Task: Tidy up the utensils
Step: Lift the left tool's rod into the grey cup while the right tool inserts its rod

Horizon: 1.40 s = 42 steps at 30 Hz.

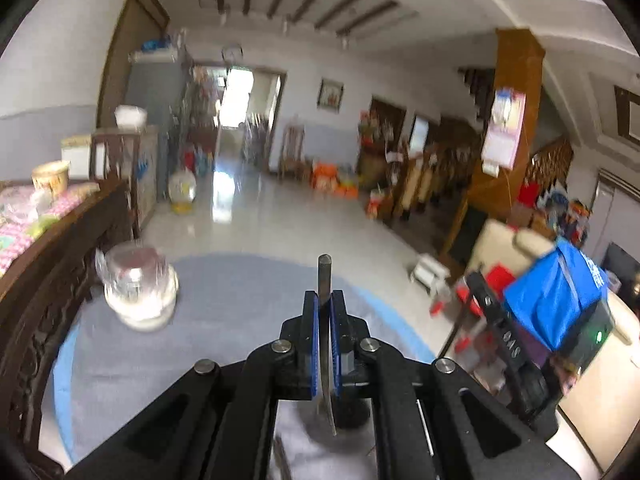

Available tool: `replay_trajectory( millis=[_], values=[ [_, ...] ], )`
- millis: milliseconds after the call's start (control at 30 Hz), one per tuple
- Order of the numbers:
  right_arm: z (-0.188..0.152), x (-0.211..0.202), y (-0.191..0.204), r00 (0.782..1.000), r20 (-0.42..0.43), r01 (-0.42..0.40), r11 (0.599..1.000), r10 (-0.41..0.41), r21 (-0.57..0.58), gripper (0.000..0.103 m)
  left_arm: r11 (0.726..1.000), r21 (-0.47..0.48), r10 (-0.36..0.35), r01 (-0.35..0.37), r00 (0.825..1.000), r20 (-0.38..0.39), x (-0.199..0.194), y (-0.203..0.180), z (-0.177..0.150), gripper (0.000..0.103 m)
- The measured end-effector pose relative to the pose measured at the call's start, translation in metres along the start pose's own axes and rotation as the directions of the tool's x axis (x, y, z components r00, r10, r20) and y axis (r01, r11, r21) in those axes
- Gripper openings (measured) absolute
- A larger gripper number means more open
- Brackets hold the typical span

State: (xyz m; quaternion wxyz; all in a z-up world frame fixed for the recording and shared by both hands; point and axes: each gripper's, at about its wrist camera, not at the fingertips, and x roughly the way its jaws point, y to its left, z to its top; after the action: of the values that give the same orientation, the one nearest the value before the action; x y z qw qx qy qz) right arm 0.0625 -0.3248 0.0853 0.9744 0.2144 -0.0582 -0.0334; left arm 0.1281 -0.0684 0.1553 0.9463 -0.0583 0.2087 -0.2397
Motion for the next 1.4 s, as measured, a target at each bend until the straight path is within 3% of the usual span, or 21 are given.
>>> replay_trajectory(
  millis=[67,200,467,733,833,900,1033,1133,1167,1200,1233,1300,1367,1400],
  values=[
    [-0.001,0.008,0.0,0.999,0.027,0.042,0.999,-0.042,-0.004,0.008,1.0,-0.005,0.013,-0.012,0.999,0.049,0.009,-0.004,-0.001,0.006],
    [-0.014,0.023,0.005,0.991,0.052,0.121,0.993,-0.121,-0.008,0.008,0.999,-0.029,0.029,-0.027,0.998,0.063,0.04,-0.007,-0.014,0.006],
    [-0.034,0.044,0.01,0.991,0.01,0.136,0.985,-0.136,-0.107,0.008,0.998,-0.054,0.038,-0.043,0.995,-0.095,0.09,-0.001,-0.055,0.006],
    [-0.061,0.047,-0.004,0.984,-0.136,0.096,0.983,-0.117,-0.155,0.008,0.998,-0.04,0.033,-0.045,0.964,-0.265,0.11,0.004,-0.08,0.006],
    [-0.061,0.038,-0.016,0.975,-0.203,0.065,0.991,-0.088,-0.12,0.009,0.998,-0.056,0.013,-0.03,0.956,-0.294,0.105,0.011,-0.087,0.022],
    [-0.063,0.031,-0.026,0.965,-0.256,0.043,0.996,-0.061,-0.077,0.01,0.997,-0.062,0.018,-0.037,0.957,-0.289,0.097,0.016,-0.09,0.045],
    [-0.06,0.013,-0.038,0.936,-0.352,0.009,1.0,-0.01,-0.003,0.012,0.997,-0.058,0.038,-0.056,0.964,-0.261,0.072,0.033,-0.094,0.05],
    [-0.061,-0.007,-0.041,0.921,-0.389,-0.032,0.999,0.037,0.017,0.014,0.993,-0.031,0.105,-0.117,0.96,-0.262,0.052,0.052,-0.106,0.059],
    [-0.065,-0.015,-0.038,0.914,-0.401,-0.052,0.998,0.057,0.024,0.016,0.99,-0.025,0.126,-0.137,0.955,-0.267,0.047,0.059,-0.112,0.059],
    [-0.068,-0.023,-0.036,0.909,-0.411,-0.067,0.997,0.071,0.025,0.028,0.986,-0.014,0.153,-0.164,0.947,-0.284,0.042,0.066,-0.119,0.06],
    [-0.072,-0.032,-0.033,0.9,-0.426,-0.087,0.996,0.089,0.025,0.053,0.982,-0.002,0.181,-0.191,0.934,-0.308,0.039,0.073,-0.127,0.06],
    [-0.082,-0.051,-0.024,0.896,-0.426,-0.131,0.991,0.129,0.025,0.089,0.969,0.011,0.234,-0.247,0.902,-0.363,0.033,0.086,-0.145,0.06],
    [-0.093,-0.065,-0.014,0.886,-0.44,-0.166,0.986,0.147,-0.003,0.088,0.963,0.004,0.249,-0.271,0.877,-0.412,0.029,0.098,-0.16,0.06],
    [-0.103,-0.067,-0.006,0.854,-0.492,-0.201,0.98,0.172,-0.007,0.087,0.961,-0.008,0.246,-0.278,0.863,-0.442,0.029,0.107,-0.169,0.06]
  ],
)
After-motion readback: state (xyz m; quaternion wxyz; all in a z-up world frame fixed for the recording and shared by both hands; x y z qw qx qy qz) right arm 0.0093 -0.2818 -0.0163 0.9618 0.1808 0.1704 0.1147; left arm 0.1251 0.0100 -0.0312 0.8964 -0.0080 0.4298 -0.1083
